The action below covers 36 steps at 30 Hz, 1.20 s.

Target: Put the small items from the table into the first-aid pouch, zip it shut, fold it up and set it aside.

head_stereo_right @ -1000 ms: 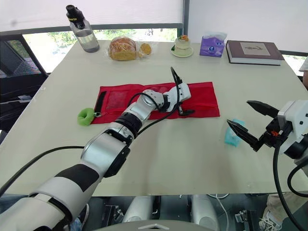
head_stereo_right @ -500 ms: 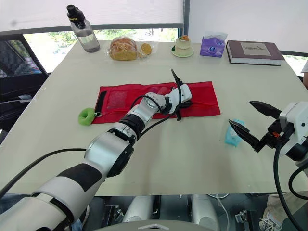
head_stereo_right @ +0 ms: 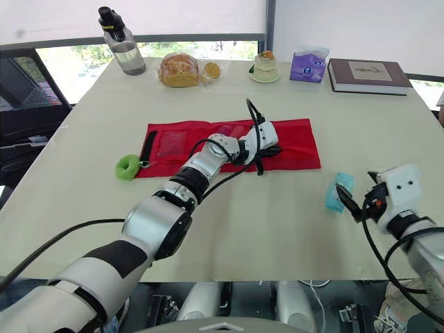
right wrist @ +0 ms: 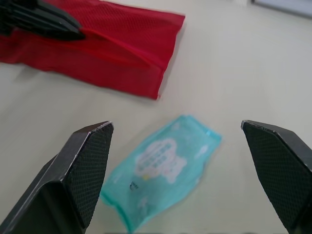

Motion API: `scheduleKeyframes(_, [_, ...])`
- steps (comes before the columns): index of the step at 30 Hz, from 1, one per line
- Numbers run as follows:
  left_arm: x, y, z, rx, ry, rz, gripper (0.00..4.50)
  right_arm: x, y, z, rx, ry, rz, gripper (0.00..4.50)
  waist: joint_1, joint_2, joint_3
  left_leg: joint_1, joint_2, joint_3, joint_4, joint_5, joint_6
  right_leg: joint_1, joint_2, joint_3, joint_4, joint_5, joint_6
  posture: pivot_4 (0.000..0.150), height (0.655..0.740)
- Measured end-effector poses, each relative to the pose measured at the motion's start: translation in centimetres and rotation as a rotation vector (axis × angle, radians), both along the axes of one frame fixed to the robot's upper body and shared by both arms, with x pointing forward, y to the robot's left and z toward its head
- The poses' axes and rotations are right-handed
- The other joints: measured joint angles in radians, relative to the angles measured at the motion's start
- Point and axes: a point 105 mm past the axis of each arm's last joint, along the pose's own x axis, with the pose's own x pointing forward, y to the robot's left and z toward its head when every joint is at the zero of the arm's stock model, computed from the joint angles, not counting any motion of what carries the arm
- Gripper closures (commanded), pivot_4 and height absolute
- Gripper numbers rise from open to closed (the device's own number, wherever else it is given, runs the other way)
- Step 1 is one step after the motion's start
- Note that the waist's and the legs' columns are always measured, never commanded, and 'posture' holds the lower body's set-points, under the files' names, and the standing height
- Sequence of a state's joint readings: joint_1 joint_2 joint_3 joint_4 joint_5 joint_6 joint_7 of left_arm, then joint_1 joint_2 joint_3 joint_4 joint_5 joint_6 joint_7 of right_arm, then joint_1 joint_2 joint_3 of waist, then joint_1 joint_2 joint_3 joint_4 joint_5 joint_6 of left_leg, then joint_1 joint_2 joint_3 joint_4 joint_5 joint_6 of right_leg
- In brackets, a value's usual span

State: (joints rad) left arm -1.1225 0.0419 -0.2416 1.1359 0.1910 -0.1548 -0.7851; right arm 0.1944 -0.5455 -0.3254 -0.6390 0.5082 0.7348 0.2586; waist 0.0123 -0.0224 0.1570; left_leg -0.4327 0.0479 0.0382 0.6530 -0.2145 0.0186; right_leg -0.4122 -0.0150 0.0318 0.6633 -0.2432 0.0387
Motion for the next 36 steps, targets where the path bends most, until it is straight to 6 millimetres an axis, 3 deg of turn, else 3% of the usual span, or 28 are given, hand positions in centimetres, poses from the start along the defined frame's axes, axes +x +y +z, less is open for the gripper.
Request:
scheduleKeyframes(8, [-0.2, -0.4, 0.1, -0.004, 0.002, -0.012, 4.37, 0.1, 1.7, -4.4, 0.071, 0.146, -0.133, 0.00, -0.001, 0.000, 0.000, 0.000, 0.000, 0.000, 0.000, 0.000, 0.000, 0.000, 0.000, 0.000, 0.000, 0.000, 0.000, 0.150, 0.7400])
scheduleKeyframes(11, [-0.2, -0.4, 0.1, -0.004, 0.003, -0.012, 4.50, 0.3, 1.7, -4.6, 0.068, 0.145, -0.168, 0.83, -0.001, 0.000, 0.000, 0.000, 0.000, 0.000, 0.000, 0.000, 0.000, 0.000, 0.000, 0.000, 0.000, 0.000, 0.000, 0.150, 0.7400])
scheduleKeyframes(13, [-0.2, -0.4, 0.1, -0.004, 0.004, -0.013, 4.50, 0.4, 1.7, -4.6, 0.057, 0.142, -0.177, 1.74, 0.000, 0.000, 0.000, 0.000, 0.000, 0.000, 0.000, 0.000, 0.000, 0.000, 0.000, 0.000, 0.000, 0.000, 0.000, 0.150, 0.7400])
scheduleKeyframes(14, [-0.2, -0.4, 0.1, -0.004, 0.004, -0.014, 4.50, 0.4, 1.7, -4.6, 0.050, 0.141, -0.178, 2.41, 0.000, 0.000, 0.000, 0.000, 0.000, 0.000, 0.000, 0.000, 0.000, 0.000, 0.000, 0.000, 0.000, 0.000, 0.000, 0.150, 0.7400])
scheduleKeyframes(18, [-0.4, -0.7, 0.2, -0.005, 0.005, -0.028, 4.50, 0.5, 1.3, -4.2, 0.004, 0.123, -0.163, 4.03, 0.000, 0.000, 0.000, 0.000, 0.000, 0.000, 0.000, 0.000, 0.000, 0.000, 0.000, 0.000, 0.000, 0.000, 0.000, 0.150, 0.7400])
scheduleKeyframes(20, [-0.4, -0.8, 0.2, -0.007, 0.004, -0.030, 4.50, 0.5, 1.2, -4.0, -0.017, 0.114, -0.148, 4.43, 0.000, 0.000, 0.000, 0.000, 0.000, 0.000, 0.000, 0.000, 0.000, 0.000, 0.000, 0.000, 0.000, 0.000, 0.000, 0.150, 0.7400])
scheduleKeyframes(26, [-0.6, -1.2, 0.3, -0.021, 0.014, -0.037, 4.50, 0.2, 2.5, -3.2, -0.006, 0.117, 0.030, 4.43, -0.001, 0.000, 0.000, 0.000, 0.000, -0.001, 0.000, 0.000, 0.000, 0.000, 0.000, -0.001, 0.000, 0.000, 0.000, 0.150, 0.7400])
scheduleKeyframes(30, [-0.8, -1.5, 0.3, -0.034, 0.021, -0.049, 4.50, 0.0, 5.1, -1.7, 0.083, 0.147, 0.190, 4.43, -0.002, 0.000, 0.000, 0.000, 0.000, -0.001, 0.000, 0.000, 0.000, 0.000, 0.000, -0.001, 0.000, 0.000, 0.000, 0.150, 0.7400])
scheduleKeyframes(36, [-1.8, -2.6, 0.8, -0.112, 0.066, -0.102, 4.50, 2.3, 5.8, -1.5, 0.155, 0.231, 0.177, 4.43, 0.002, 0.000, 0.000, -0.001, -0.001, -0.003, 0.001, 0.000, 0.000, 0.000, 0.000, -0.001, 0.000, 0.000, 0.000, 0.150, 0.7400])
